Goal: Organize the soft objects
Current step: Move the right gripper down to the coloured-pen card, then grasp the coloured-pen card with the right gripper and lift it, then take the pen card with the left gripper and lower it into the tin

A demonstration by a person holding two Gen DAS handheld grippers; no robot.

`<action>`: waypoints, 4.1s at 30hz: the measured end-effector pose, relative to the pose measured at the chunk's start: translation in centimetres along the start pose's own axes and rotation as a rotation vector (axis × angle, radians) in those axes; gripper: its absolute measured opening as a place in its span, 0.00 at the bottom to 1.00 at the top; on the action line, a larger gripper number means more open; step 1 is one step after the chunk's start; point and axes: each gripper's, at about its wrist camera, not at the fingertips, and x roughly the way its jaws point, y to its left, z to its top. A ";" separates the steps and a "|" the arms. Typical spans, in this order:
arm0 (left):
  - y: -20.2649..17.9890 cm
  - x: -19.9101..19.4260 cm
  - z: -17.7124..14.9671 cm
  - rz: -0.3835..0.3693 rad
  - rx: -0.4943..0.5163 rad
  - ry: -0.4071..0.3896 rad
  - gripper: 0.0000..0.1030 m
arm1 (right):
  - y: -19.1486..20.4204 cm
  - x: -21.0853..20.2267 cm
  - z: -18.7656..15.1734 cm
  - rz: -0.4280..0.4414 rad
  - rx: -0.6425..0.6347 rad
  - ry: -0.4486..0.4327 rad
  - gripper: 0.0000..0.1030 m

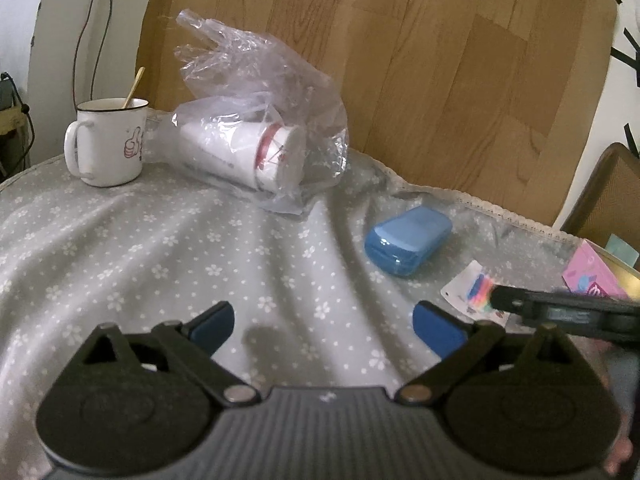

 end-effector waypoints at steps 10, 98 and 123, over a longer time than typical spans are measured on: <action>0.3 0.3 0.2 -0.005 -0.017 0.006 0.97 | -0.3 7.2 2.2 -0.042 0.065 0.132 0.91; -24.2 -6.4 -3.9 -0.748 0.412 0.332 0.91 | -21.8 -26.3 -16.6 0.043 0.241 -0.196 0.78; -30.6 -10.7 -7.8 -0.907 0.581 0.340 0.72 | -17.0 -27.9 -16.6 -0.106 0.158 -0.320 0.43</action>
